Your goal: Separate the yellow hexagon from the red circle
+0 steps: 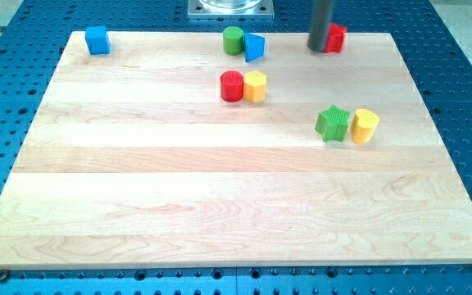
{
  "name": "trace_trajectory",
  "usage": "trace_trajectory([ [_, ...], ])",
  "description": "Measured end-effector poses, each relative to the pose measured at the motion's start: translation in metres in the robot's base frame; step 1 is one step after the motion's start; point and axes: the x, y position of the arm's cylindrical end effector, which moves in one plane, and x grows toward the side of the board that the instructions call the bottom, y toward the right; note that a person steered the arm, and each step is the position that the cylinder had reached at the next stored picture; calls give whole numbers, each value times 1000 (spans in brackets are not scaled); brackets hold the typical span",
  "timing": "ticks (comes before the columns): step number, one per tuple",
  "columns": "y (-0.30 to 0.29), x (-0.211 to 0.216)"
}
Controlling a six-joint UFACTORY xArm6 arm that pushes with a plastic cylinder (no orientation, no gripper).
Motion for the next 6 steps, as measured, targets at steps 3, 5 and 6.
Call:
trace_trajectory([
  [3,-81,10],
  [5,-117,9],
  [6,-155,45],
])
